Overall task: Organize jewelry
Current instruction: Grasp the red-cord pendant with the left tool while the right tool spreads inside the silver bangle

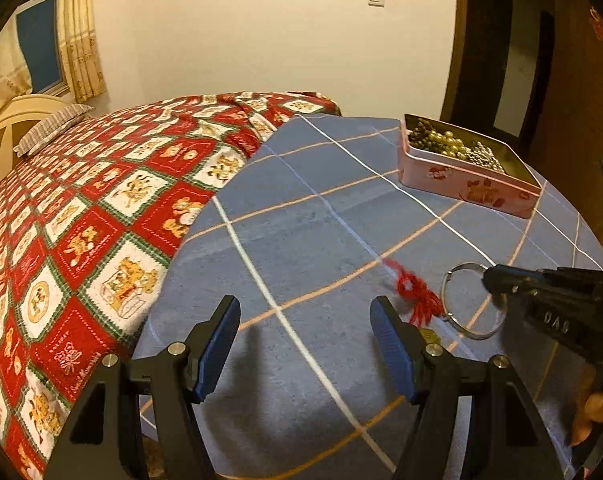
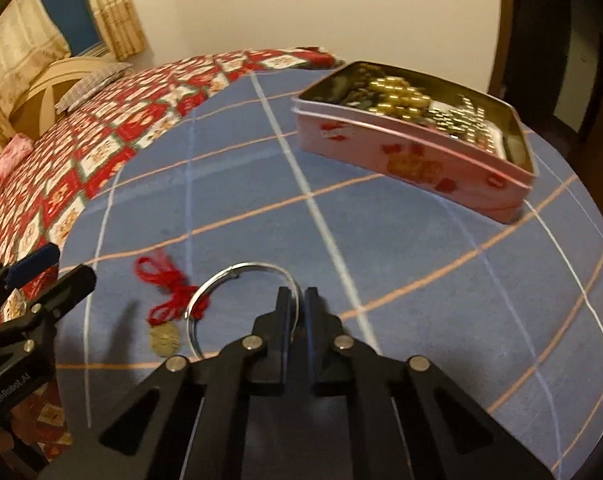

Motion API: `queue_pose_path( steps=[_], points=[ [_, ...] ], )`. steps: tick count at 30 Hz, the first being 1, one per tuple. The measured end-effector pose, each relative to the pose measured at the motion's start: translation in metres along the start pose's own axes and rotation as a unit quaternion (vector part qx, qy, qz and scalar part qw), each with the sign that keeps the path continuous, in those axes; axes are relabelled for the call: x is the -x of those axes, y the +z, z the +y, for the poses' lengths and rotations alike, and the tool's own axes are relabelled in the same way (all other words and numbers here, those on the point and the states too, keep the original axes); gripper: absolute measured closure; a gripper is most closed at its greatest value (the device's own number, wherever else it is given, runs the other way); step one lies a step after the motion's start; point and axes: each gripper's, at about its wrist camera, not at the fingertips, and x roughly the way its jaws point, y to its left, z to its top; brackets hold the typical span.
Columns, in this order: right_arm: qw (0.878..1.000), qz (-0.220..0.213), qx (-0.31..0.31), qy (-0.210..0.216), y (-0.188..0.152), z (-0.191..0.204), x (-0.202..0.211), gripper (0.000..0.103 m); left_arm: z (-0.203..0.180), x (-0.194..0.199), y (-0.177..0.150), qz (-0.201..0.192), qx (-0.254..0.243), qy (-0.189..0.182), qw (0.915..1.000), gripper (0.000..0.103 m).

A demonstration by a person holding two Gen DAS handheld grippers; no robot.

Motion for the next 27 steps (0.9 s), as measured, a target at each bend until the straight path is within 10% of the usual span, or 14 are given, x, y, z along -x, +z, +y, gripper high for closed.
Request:
queue_pose_path(
  steps=[14,19,23,27],
  points=[
    [0.998,-0.013,-0.059,-0.025,-0.009,-0.05,0.018,0.094,-0.052,-0.033,0.009,0.054,-0.018,-0.081,0.9951,0.037],
    [0.998,-0.013,-0.062,-0.018,-0.007,-0.051,0.016,0.094,-0.064,-0.04,0.008,0.063,-0.046,-0.06,0.9951,0.058],
    [0.998,-0.014,-0.064,-0.014,-0.007,-0.051,0.015,0.094,-0.052,-0.041,0.01,0.066,-0.029,-0.071,0.9948,0.099],
    [0.997,-0.015,-0.076,-0.004,-0.008,-0.055,0.016,0.094,-0.037,-0.041,0.007,0.061,0.015,-0.11,0.992,0.099]
  ],
)
